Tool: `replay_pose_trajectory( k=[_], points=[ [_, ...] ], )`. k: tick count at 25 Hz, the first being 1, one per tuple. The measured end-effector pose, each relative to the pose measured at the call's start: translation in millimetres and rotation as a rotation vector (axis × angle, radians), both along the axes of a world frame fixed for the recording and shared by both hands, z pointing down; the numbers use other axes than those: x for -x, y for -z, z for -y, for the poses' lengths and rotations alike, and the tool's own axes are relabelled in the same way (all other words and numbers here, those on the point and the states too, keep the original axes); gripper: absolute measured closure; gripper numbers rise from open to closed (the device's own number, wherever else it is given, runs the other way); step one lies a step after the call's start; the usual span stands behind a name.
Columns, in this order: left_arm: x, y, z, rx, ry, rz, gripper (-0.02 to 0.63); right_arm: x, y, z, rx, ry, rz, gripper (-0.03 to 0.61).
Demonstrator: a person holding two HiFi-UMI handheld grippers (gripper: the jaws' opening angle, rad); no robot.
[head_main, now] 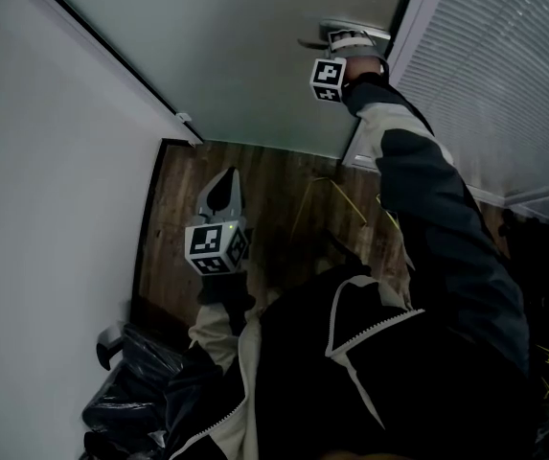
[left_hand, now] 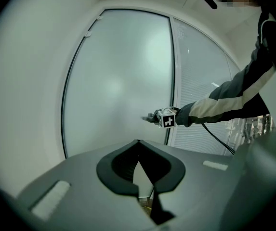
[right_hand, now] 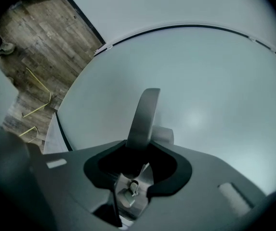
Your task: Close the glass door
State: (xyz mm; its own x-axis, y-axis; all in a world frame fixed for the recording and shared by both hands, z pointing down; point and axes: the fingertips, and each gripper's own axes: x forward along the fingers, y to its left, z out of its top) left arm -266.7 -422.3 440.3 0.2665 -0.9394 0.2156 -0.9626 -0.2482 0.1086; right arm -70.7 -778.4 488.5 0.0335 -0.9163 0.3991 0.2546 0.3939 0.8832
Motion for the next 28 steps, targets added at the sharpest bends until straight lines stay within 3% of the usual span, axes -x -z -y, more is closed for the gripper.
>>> replay_pose_trajectory(
  k=[9,10,12,13,15,17,23,25,28],
  points=[
    [8.1,-2.3,-10.5,0.011,0.031,-0.009,0.612,1.5,-5.3,1.9,0.043,0.005,0.028,0.453],
    [10.6,-4.0,-13.2,0.013,0.034,-0.010,0.612,0.7,-6.9,-0.4,0.064,0.000,0.042,0.443],
    [16.3,-5.3,-17.2,0.011,0.036,-0.010,0.612,0.3,-2.8,-6.1,0.090,-0.014,0.104,0.352],
    [19.7,-4.9,-18.8,0.008,0.037,-0.011,0.612,2.2,4.4,-11.0,0.089,-0.016,0.151,0.353],
    [26.0,-4.0,-22.2,0.003,0.037,-0.014,0.612,11.4,24.0,-30.1,0.086,-0.010,0.301,0.351],
    [30.9,-2.9,-23.3,-0.004,0.035,-0.024,0.612,25.5,46.1,-62.5,0.111,0.002,0.535,0.364],
    [36.9,18.5,-19.3,-0.056,-0.007,-0.051,0.612,74.6,99.4,-193.1,0.281,0.039,1.331,0.552],
    [34.7,26.2,-19.0,-0.071,-0.032,-0.050,0.612,87.3,101.0,-238.1,0.345,0.041,1.504,0.574],
    [32.4,34.0,-19.8,-0.084,-0.066,-0.034,0.612,109.4,91.0,-304.2,0.419,0.037,1.618,0.574]
  ],
)
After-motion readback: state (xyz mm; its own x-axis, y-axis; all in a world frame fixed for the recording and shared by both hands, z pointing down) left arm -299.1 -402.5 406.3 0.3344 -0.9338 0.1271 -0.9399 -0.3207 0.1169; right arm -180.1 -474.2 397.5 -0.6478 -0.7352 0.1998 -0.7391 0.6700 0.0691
